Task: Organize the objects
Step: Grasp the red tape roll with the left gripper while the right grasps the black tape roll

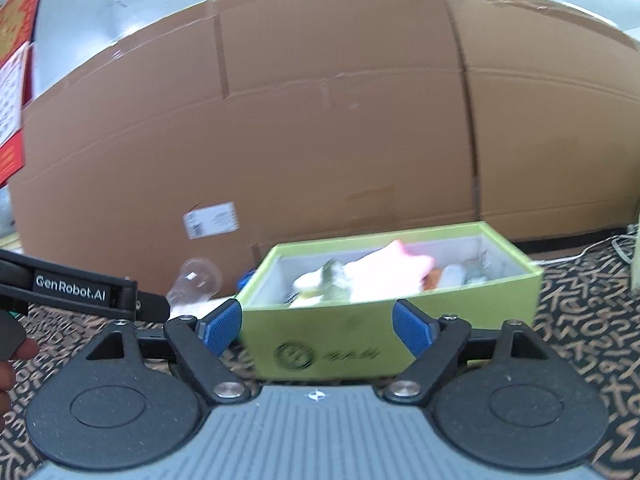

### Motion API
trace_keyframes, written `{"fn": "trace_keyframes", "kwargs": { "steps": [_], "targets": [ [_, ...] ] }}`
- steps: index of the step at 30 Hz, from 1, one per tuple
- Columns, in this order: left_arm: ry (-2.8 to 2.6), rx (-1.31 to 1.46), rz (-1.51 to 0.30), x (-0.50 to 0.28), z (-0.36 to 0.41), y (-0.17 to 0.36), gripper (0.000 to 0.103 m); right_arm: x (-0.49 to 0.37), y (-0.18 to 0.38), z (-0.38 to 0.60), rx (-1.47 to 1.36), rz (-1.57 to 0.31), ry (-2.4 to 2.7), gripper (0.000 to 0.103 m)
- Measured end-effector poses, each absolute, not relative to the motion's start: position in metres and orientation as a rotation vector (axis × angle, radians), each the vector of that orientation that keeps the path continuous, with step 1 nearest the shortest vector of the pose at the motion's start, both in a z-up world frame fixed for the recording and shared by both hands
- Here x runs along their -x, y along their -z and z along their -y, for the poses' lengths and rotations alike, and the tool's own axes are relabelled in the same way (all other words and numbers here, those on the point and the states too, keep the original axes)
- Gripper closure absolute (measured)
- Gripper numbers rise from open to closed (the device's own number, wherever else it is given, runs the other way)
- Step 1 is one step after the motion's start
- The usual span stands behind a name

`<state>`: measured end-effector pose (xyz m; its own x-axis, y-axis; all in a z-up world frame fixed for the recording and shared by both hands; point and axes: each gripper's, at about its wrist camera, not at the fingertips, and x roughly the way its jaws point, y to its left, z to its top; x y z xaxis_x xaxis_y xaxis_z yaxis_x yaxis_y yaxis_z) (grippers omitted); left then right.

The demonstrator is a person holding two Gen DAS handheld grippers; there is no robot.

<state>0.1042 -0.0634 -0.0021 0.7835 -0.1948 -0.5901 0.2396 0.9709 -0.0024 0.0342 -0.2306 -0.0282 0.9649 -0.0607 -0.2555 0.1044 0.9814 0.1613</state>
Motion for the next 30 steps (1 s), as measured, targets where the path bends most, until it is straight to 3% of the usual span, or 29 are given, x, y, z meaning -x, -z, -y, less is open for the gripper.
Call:
{"fn": "trace_keyframes", "kwargs": {
  "steps": [16,26,30],
  "targets": [
    [0.116,0.083,-0.733,-0.096,-0.063,0.059,0.000,-0.075,0.058,0.117,0.031,-0.447,-0.155,0.018],
    [0.086,0.092,-0.730,-0.131,-0.097,0.064,0.000,-0.162,0.070,0.069,0.135,-0.526,-0.163,0.041],
    [0.057,0.067,-0.734,-0.162,-0.102,0.066,0.000,-0.192,0.076,0.065,0.137,-0.559,-0.134,0.041]
  ]
}}
